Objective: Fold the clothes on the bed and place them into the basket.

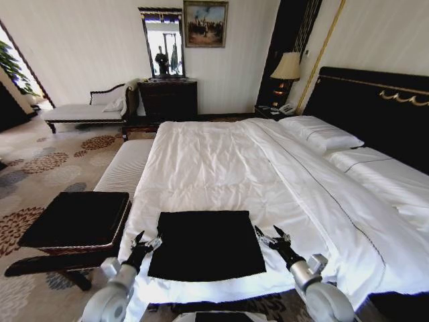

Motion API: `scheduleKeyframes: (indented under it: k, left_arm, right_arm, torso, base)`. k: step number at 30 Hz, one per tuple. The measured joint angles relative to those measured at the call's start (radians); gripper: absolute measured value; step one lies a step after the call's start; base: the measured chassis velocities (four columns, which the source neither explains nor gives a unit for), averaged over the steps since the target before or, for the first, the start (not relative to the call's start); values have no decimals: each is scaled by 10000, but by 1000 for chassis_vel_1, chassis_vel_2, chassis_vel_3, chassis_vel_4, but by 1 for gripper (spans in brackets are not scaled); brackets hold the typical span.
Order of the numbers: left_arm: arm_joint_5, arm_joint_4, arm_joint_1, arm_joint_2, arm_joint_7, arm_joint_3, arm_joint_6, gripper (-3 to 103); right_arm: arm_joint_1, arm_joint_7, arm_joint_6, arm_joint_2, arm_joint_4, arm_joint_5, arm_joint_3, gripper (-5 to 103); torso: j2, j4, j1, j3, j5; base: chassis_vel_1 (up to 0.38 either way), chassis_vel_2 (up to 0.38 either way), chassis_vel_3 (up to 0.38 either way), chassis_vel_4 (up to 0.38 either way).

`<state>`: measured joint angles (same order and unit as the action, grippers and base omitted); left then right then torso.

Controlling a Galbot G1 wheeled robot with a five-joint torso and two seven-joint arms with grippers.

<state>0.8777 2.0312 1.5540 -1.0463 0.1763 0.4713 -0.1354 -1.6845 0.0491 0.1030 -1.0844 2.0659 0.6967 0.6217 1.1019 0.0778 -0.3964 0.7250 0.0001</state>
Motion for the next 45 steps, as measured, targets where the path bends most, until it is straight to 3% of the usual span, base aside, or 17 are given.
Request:
scheduleKeyframes:
  k: [1, 3, 12, 28, 32, 34, 38, 40, 44, 45]
  left_arm:
    - [28, -58, -91, 11, 19, -33, -17, 100]
    - [446, -997, -1409, 182, 195, -652, -267, 100]
    - [1213, -2934, -3567, 85, 253, -1335, -614, 100]
    - [1741, -4337, -4416, -98, 35, -2066, -977, 100]
    - [1795, -4388, -4410, -107, 20, -2134, -1015, 84]
    - [1781, -4393, -4393, -119, 19, -2135, -1016, 84]
    - [1692, -4364, -4240, -153, -51, -2136, -911, 61]
    - [1594, -4360, -4201, -167, -84, -2146, -854, 61]
    - [1421, -4369, -4142, -208, -129, -2154, -712, 40]
    - [1421, -4369, -4142, -208, -129, -2154, -712, 40]
  right_arm:
    - [16, 0, 7, 4, -12, 0, -5, 100]
    - [146, 0, 54, 29, -223, -23, -50, 100]
    - [444, -23, 98, -278, -586, -159, -145, 100]
    - [685, -140, 208, -81, -734, -46, -135, 100]
    - [681, -182, 225, -13, -685, -25, -80, 100]
    - [682, -185, 227, -9, -682, -23, -77, 100]
    - [717, -195, 242, -1, -697, -27, -74, 100]
    - [727, -200, 243, -28, -711, -29, -78, 100]
    - [741, -212, 250, -126, -716, -50, -115, 100]
    - [741, -212, 250, -126, -716, -50, -115, 100]
  torso:
    - [0, 0, 0, 0, 0]
    - [1, 3, 1, 0, -5]
    - [0, 0, 0, 0, -1]
    - [3, 0, 3, -3, -1]
    - [3, 0, 3, -3, 0]
    - [3, 0, 3, -2, 0]
    - [3, -1, 3, -3, -1]
    - [3, -1, 3, -2, -1]
    - [3, 1, 3, -3, -1]
    - [3, 1, 3, -3, -1]
  base:
    - [0, 0, 0, 0]
    - [0, 0, 0, 0]
    - [0, 0, 0, 0]
    - [0, 0, 0, 0]
    - [0, 0, 0, 0]
    - [0, 0, 0, 0]
    - [0, 0, 0, 0]
    - [0, 0, 0, 0]
    - [0, 0, 0, 0]
    - [0, 0, 0, 0]
